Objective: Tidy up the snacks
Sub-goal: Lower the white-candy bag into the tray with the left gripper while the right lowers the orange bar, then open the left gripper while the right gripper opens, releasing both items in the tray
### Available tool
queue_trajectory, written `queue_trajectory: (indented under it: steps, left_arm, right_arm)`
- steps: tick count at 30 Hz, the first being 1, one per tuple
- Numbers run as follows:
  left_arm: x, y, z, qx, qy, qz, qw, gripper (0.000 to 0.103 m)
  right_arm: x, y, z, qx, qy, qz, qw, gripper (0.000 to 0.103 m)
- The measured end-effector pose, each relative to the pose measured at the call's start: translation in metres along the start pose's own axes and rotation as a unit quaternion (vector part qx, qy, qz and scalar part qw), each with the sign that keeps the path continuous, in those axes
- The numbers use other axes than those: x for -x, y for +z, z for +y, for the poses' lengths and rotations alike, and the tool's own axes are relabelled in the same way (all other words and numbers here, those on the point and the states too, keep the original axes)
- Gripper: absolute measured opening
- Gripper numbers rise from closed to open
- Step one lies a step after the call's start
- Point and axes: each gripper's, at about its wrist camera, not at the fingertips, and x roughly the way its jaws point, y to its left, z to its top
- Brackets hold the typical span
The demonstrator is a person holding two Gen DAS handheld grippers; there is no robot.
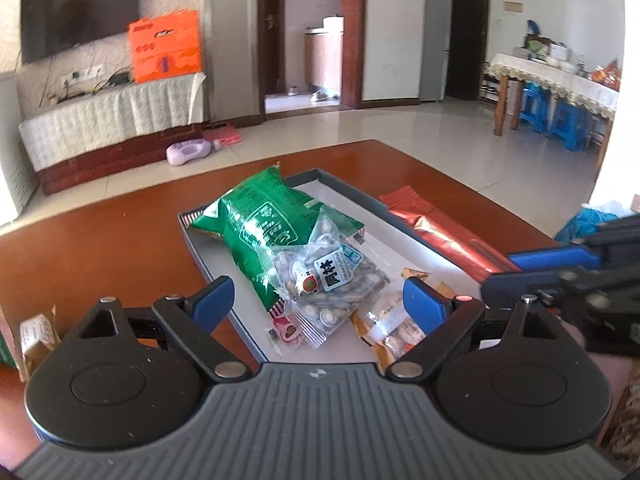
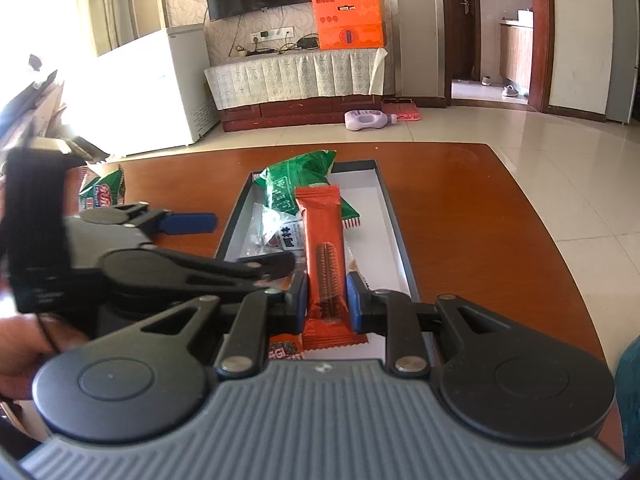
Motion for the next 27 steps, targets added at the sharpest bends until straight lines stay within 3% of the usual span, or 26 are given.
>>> queue_trajectory:
  steps: [4,13,22,27]
  left_arm:
    - [0.015,-0.004,0.005,-0.014,0.000,-0.002,0.9999,0.094]
    - [0.034,-0.004,0.026,0.019,0.007,-0.003,0.9998,0.094]
    - [0.039,-0.002,0.024,0.020,0.007,-0.003,0.9998,0.094]
    - [0.039,-0.001,0.024,0.023,0.011,-0.003,0.9997,0.094]
  right_arm:
    - [-0.010,0.000,-0.001,0.000,-0.005,0.010,1.000,0.024]
    - [-0.039,0.000,0.007,0.005,-0.035,0.033,0.999,0.024]
    - [-0.044,-0.001,-0.002,-0.006,-0.058,0.035,0.998,0.025]
    - [-0.045,0.000,0.006,0.018,-0.069,0.036,0.997,0.027]
